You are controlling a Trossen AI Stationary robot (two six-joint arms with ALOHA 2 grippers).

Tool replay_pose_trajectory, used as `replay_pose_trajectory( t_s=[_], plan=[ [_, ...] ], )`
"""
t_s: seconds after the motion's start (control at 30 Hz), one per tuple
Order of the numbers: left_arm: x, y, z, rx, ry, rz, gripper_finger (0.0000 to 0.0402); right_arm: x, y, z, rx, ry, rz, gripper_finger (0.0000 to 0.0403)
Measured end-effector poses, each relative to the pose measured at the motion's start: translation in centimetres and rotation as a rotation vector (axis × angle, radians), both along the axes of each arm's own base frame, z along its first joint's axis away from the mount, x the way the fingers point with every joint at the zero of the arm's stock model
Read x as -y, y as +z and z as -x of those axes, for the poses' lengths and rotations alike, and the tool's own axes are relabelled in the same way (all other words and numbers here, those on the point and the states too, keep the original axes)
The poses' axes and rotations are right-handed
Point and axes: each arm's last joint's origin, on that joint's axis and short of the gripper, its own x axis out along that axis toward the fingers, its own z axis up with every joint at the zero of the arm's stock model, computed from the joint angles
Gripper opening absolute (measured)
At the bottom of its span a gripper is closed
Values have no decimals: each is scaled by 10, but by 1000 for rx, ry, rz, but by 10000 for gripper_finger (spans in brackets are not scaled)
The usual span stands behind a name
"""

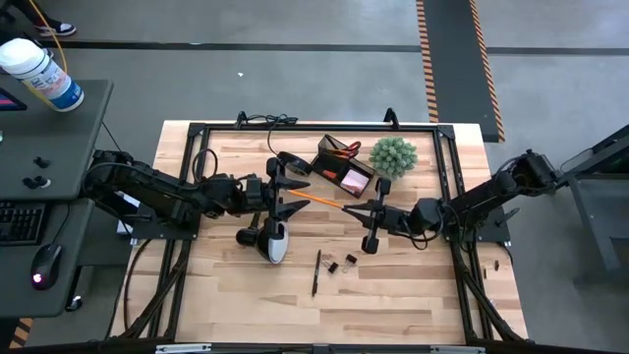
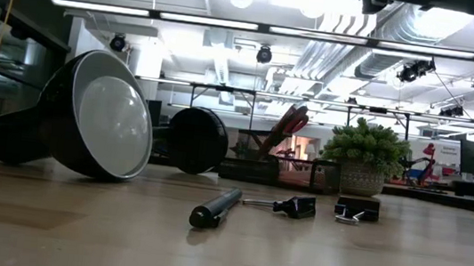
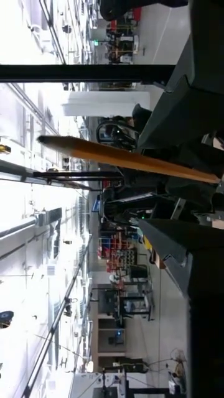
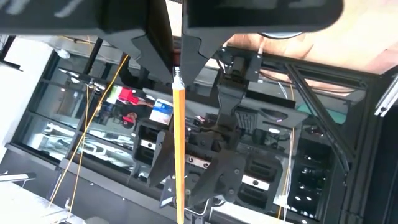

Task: Pick and place office supplies into organizer
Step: Put the orange pencil into the desk organizer

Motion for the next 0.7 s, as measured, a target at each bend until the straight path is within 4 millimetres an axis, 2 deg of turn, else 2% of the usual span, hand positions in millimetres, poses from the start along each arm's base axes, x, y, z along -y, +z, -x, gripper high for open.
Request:
replay_pose_trajectory(
  t_s=[0.33,0.5,0.7],
  plan=[
    [0,1,1,14,5,3,172,0,0,0,-1,-5,-1,2],
    [0,1,1,14,7,3,124,1,0,0,-2,-8,-2,2],
    [0,1,0,12,13,-12,44,6,-1,-2,-7,-13,-16,2]
  ],
)
